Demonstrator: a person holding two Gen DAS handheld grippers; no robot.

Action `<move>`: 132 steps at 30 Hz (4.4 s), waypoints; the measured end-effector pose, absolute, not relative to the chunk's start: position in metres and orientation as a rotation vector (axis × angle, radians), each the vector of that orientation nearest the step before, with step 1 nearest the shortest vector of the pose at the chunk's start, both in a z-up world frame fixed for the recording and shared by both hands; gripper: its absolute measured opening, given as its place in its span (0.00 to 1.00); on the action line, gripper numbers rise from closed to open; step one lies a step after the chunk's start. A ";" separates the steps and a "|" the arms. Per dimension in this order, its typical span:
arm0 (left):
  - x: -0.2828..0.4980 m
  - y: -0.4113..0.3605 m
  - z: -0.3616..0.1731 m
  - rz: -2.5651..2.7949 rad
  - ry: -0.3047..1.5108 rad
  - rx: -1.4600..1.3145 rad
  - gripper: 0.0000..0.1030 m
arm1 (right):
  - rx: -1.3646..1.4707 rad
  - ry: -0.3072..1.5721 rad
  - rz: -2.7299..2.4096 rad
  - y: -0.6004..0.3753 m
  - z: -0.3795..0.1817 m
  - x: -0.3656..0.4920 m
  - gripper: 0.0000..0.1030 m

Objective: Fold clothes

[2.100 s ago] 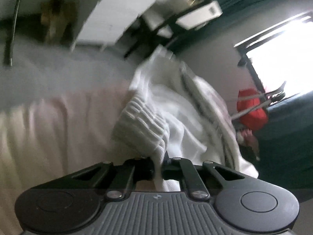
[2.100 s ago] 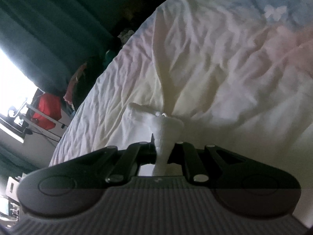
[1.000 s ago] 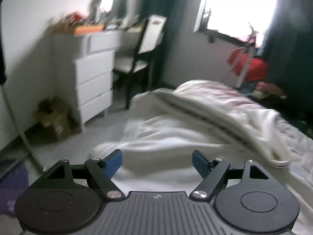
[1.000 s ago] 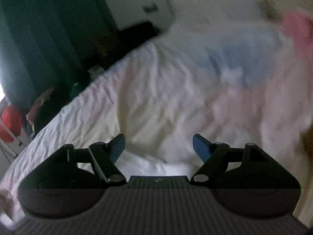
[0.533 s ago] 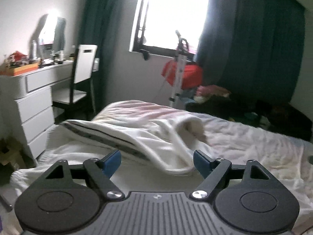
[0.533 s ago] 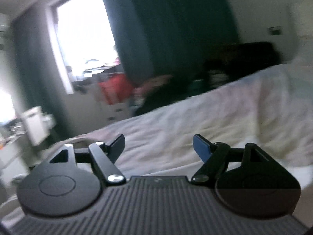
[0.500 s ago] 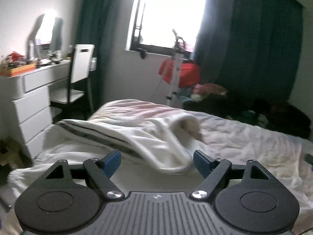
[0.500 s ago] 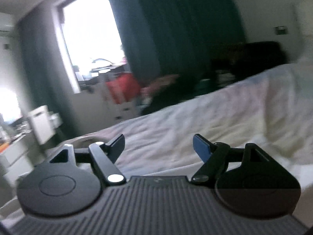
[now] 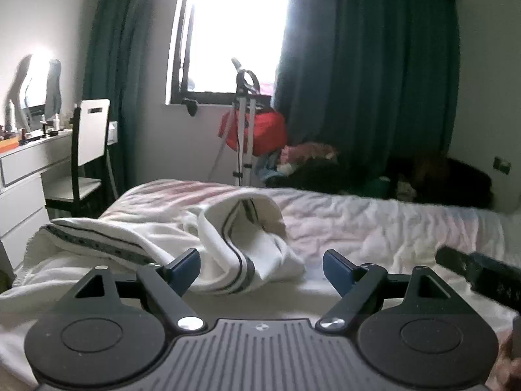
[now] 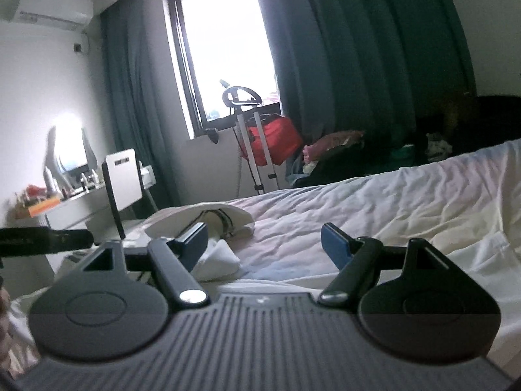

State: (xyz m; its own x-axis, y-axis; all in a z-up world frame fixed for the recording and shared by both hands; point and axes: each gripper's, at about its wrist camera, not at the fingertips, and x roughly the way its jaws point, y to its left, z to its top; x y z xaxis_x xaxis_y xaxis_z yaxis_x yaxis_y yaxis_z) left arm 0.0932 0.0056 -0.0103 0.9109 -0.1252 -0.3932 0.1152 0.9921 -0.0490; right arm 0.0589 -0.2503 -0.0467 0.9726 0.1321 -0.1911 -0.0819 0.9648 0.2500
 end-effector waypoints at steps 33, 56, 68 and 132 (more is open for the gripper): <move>0.146 0.069 -0.089 -0.137 0.478 -0.167 0.86 | 0.683 0.624 0.202 -0.169 -0.160 0.429 0.71; 0.142 0.025 -0.114 -0.205 0.488 -0.049 0.86 | 0.169 0.458 -0.295 -0.344 -0.038 0.319 0.12; 0.136 0.010 -0.116 -0.198 0.512 -0.039 0.86 | 0.302 0.328 -0.234 -0.421 0.061 0.211 0.11; 0.151 0.028 -0.128 -0.189 0.610 -0.216 0.86 | 0.538 0.223 -0.467 -0.418 0.008 0.301 0.05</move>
State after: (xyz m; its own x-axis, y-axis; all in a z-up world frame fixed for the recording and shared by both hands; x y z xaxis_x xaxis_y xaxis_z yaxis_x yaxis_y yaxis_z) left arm 0.1507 0.0278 -0.1278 0.8035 -0.2385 -0.5455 0.1119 0.9604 -0.2552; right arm 0.3013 -0.4184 0.0076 0.8720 -0.3676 -0.3231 0.4823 0.7576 0.4398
